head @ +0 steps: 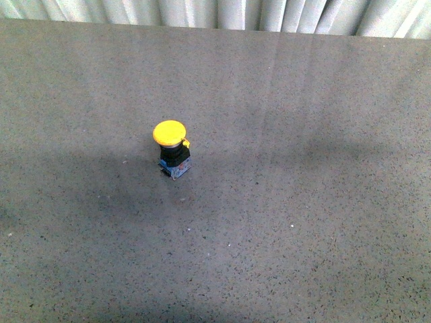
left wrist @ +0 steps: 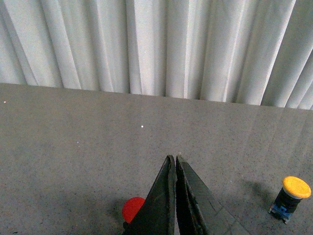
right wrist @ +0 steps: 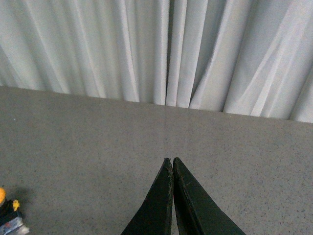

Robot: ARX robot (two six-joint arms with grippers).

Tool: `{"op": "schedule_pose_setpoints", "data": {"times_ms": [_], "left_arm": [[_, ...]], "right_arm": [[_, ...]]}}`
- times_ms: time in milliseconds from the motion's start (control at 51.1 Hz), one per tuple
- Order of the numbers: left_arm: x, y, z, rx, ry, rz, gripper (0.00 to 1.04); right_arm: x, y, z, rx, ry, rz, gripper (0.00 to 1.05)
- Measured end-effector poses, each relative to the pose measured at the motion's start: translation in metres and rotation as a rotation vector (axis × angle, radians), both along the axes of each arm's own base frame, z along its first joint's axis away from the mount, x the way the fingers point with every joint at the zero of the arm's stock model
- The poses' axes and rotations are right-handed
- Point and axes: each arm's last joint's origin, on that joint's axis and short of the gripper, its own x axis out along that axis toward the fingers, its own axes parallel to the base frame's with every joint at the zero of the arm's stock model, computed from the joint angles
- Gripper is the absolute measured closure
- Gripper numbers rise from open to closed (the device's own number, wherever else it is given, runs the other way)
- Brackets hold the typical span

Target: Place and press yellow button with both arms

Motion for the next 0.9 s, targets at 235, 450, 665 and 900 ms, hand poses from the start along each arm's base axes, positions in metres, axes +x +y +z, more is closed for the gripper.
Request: {"op": "schedule_pose_setpoints", "data": {"times_ms": [235,450,665,900], "left_arm": [[0.0,0.0,0.0,0.0,0.0,0.0,1.03],[0.0,0.0,0.0,0.0,0.0,0.0,1.03],[0.0,0.0,0.0,0.0,0.0,0.0,1.03],[0.0,0.0,0.0,0.0,0.0,0.0,1.03]], "right_arm": [[-0.021,-0.009,-0.009,0.001,0.003,0.021,1.03],[-0.035,-0.018,-0.013,0.002,0.003,0.001,1.03],[-0.044,-0.018,-0.021,0.004,-0.004,0.0,1.03],[-0.054,-0.018,-0.017,0.004,-0.021,0.001,1.03]]}}
